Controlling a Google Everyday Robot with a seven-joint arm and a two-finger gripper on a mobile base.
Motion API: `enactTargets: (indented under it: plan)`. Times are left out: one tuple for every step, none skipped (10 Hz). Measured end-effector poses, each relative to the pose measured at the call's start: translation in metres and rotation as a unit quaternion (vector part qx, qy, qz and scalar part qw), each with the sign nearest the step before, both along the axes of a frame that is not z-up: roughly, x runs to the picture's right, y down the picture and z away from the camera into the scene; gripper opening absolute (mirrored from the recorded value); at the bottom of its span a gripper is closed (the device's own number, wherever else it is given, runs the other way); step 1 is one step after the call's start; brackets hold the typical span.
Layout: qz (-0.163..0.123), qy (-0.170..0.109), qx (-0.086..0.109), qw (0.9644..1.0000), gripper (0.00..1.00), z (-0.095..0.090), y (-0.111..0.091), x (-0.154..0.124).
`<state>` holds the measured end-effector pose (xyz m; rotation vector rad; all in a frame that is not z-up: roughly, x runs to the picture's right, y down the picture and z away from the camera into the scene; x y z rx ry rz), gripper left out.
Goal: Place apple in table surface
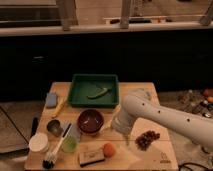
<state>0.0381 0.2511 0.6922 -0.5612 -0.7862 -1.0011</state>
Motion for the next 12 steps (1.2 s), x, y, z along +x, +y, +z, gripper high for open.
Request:
enactTargets:
  plan:
    - [0.005,0.005,-0.009,0.9999,0.8,0.003,0.011,-0.002]
    - [0.009,0.008,-0.019,0.9997,0.8,0.006,0.022,-0.006]
    - [0.01,0.009,-0.024,0.9996,0.8,0.009,0.026,-0.01]
    - [0.015,0.012,-0.032,0.9993,0.8,0.013,0.033,-0.014]
    - [0.018,0.015,-0.037,0.999,0.8,0.016,0.038,-0.015]
    - [0.019,0.016,-0.042,0.9988,0.8,0.02,0.042,-0.019]
    - [0.02,0.016,-0.046,0.9986,0.8,0.022,0.044,-0.022]
    - [0.023,0.016,-0.051,0.9983,0.8,0.027,0.046,-0.023]
    - [0.025,0.017,-0.055,0.998,0.79,0.031,0.047,-0.024]
    - [0.026,0.018,-0.058,0.9978,0.75,0.034,0.048,-0.024]
    - [0.026,0.019,-0.062,0.9975,0.63,0.039,0.05,-0.025]
    - [0.025,0.022,-0.066,0.9973,0.55,0.041,0.052,-0.022]
